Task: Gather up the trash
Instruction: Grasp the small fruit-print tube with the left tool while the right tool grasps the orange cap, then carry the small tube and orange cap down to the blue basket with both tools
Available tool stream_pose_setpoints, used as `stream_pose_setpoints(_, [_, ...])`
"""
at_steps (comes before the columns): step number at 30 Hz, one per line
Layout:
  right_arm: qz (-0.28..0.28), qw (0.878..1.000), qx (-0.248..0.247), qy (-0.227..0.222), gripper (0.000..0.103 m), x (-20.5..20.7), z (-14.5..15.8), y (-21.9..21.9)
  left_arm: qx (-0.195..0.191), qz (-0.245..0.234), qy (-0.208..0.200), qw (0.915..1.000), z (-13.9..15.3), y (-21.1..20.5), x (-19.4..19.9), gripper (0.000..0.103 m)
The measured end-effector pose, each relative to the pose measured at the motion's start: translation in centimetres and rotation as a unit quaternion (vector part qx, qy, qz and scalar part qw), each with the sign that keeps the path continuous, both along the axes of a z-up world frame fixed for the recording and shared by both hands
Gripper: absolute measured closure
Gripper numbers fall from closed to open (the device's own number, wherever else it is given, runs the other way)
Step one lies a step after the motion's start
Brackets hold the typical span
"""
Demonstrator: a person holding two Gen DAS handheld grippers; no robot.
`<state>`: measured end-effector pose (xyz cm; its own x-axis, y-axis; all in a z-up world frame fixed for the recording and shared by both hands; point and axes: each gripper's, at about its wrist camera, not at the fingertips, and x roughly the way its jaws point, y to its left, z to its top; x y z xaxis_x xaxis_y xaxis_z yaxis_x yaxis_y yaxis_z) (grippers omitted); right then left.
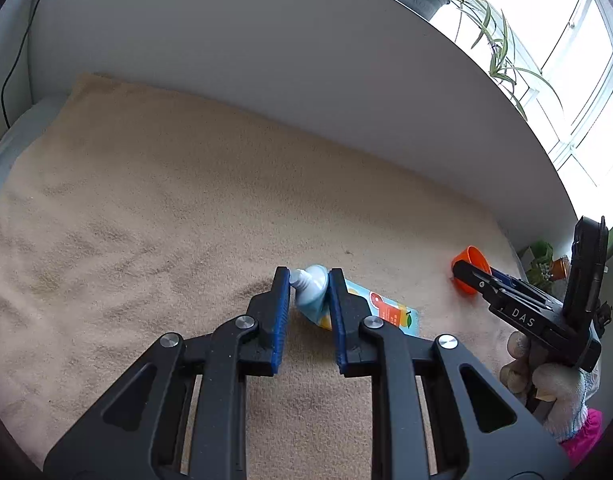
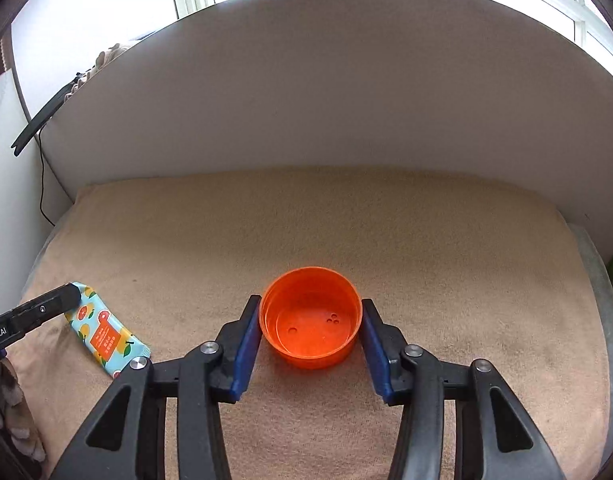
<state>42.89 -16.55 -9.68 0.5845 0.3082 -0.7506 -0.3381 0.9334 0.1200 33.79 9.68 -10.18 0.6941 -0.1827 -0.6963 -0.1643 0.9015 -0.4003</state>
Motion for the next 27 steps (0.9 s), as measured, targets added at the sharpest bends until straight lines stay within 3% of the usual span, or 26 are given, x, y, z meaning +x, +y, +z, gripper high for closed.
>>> stream_pose_setpoints(12, [0.022,0.999,0.017,-0.024,0.054,-3.9,2.5,-1.5,0.006,0.001,-0.037,0.9993,2.9,0.8,-4.6,0.085])
stream_pose_setpoints(27, [0.075,0.995,0.035,-0.048,0.054,-13.6,5.9,-1.6,0.015,-0.006,-0.069,0.9975,6.4,-0.3,-13.4,0.085])
